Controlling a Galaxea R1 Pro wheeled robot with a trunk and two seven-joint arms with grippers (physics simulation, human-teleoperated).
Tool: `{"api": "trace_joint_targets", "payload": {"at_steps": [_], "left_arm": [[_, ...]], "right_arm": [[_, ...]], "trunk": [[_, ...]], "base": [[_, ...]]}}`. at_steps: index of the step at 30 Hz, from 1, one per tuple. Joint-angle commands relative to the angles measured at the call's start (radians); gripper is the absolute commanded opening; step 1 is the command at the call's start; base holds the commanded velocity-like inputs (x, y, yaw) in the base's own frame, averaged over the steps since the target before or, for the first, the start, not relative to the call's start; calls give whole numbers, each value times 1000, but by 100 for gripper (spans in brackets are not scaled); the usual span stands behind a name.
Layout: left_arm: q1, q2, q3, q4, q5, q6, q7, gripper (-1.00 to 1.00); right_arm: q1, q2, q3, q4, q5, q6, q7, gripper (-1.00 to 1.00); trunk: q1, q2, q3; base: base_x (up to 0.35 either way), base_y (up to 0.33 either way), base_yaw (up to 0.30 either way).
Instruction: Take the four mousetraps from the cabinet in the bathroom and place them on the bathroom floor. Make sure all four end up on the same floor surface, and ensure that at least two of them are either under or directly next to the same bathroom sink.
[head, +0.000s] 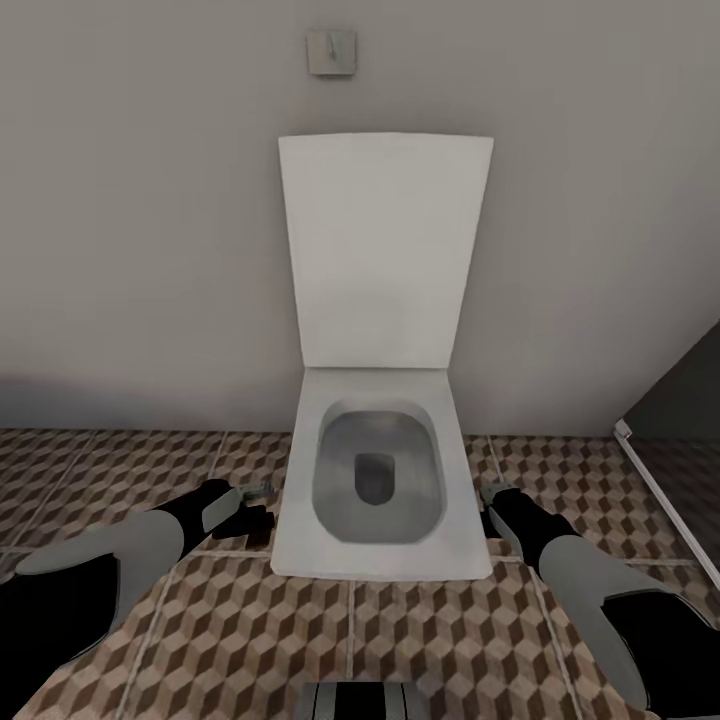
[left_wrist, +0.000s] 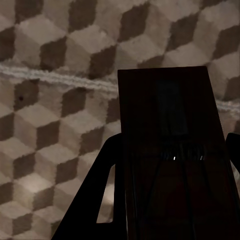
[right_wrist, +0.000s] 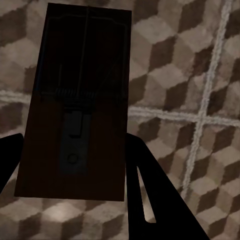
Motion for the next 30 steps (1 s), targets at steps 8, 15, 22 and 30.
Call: {"api": "trace_joint_targets", "payload": {"at_steps": [8,15,22,30], "left_arm": [[-1,1,-4,-4,10,1,9,-100],[-1,1,-4,-4,10,0,9,-100],[-1,-38,-5,-3,9,-6,9,-100],[-50,-45,-5,5,9,9,9,-100]], "right_arm": [[0,0,6,-2,-2,6,0,-100],[1,-3,6,-3,0,-3,5,-100],[2,8,4,-4,-8,-1,-3,-100],[-8,8,0,-3,-14,8,-101,-100]], "trunk": [[0,0,-1],[0,0,-1],[0,0,-1],[0,0,-1]], "base": [[0,0,0],[0,0,0],[0,0,0],[0,0,0]]}}
